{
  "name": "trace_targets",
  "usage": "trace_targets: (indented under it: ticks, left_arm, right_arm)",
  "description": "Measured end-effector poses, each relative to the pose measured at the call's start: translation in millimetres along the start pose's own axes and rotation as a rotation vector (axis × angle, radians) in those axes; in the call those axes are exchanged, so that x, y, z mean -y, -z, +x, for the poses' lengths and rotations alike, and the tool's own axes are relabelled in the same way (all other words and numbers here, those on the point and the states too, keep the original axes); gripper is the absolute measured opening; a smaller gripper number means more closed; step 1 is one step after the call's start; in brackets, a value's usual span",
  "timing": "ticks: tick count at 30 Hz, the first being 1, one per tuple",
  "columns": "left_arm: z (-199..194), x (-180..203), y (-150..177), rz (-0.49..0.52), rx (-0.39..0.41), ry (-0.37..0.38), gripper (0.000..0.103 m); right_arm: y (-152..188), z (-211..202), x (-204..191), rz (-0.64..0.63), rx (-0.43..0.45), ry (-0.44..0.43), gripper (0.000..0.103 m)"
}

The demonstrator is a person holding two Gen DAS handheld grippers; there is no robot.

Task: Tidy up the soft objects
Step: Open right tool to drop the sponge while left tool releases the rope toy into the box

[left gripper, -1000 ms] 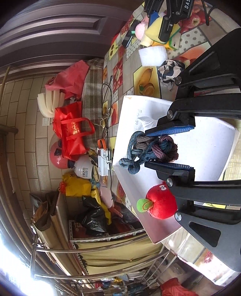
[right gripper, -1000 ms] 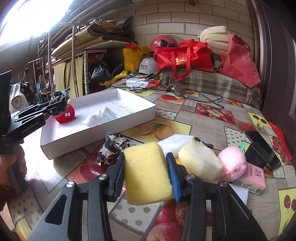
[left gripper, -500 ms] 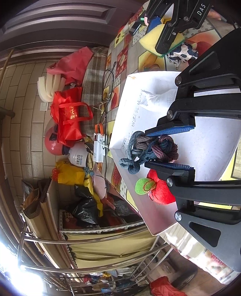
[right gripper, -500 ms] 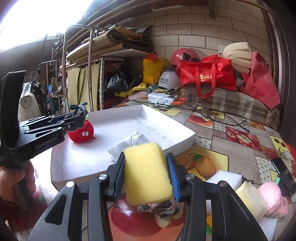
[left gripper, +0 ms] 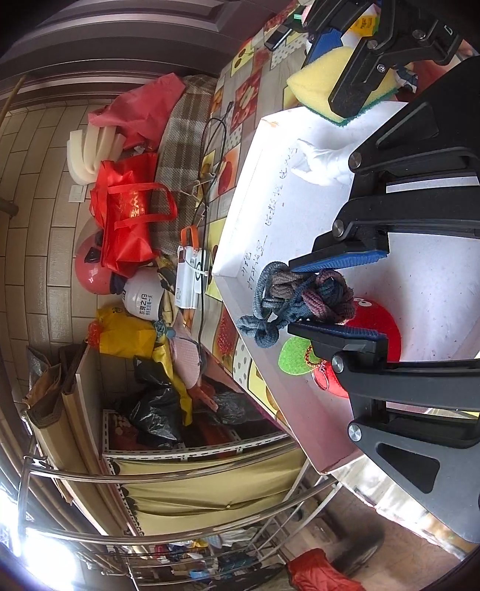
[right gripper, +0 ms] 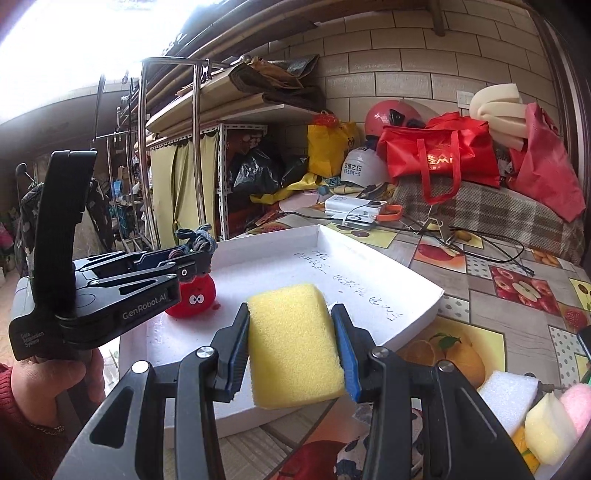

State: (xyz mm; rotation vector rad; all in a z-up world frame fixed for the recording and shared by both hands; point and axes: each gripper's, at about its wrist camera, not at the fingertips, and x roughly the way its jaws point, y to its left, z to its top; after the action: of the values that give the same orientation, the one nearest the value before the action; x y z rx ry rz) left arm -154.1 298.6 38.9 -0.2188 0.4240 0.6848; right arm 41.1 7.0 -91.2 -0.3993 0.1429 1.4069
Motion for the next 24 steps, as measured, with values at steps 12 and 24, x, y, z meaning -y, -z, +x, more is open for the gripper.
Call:
trace_targets:
  ticks: [12,24]
  left_arm:
    - [18,13,-1,0.070,-0.077,-0.068,0.027]
    - [23,-14,0,-0.060,-0.108,-0.157,0.102]
  right_arm:
    - [-9,38,-9,0.016,-0.097,-0.017,0.044]
    - [-6,44,8,0.104,-0.151,0.122,0.094]
